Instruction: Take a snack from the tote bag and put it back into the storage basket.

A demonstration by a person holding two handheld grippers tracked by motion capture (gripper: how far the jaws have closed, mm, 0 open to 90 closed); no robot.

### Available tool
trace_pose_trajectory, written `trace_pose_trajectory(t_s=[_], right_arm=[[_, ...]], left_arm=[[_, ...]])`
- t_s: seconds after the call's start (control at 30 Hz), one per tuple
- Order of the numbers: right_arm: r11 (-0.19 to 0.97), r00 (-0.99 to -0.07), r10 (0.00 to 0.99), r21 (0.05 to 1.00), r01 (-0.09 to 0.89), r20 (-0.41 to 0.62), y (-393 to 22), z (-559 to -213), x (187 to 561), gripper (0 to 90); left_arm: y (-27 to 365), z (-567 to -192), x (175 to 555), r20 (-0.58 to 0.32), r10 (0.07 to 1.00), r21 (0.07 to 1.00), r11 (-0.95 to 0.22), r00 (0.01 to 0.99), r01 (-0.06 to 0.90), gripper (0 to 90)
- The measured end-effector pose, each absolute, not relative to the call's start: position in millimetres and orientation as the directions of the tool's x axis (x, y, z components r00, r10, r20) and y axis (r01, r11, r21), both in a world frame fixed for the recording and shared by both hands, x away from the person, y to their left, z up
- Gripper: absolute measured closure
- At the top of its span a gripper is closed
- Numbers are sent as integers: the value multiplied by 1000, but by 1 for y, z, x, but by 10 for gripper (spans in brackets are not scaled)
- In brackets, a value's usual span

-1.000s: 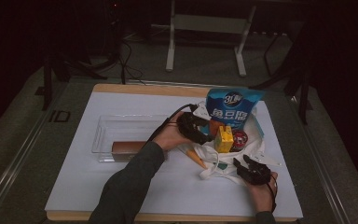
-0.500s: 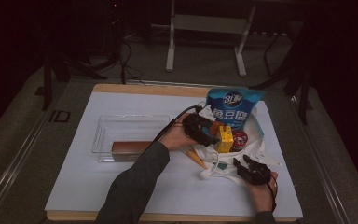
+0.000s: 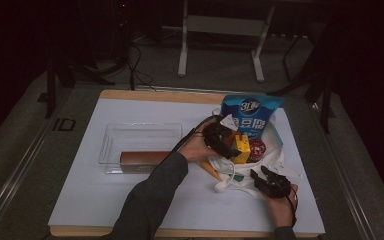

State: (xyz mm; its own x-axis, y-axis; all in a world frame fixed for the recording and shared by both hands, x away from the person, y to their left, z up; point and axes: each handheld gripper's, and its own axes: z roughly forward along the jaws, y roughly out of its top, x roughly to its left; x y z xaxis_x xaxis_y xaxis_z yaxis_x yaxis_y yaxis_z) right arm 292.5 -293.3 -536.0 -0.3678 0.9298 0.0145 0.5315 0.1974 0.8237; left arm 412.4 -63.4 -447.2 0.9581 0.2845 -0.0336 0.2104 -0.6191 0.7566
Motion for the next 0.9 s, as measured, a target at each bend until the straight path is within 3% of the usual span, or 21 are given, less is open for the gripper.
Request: trace_pose_trajectory(t_s=[0.9], right_arm=[[193, -369, 929, 825, 531, 20, -294, -536, 293, 521]], left_arm=[[-82, -462, 422, -65, 278, 750, -620, 958, 231, 159]])
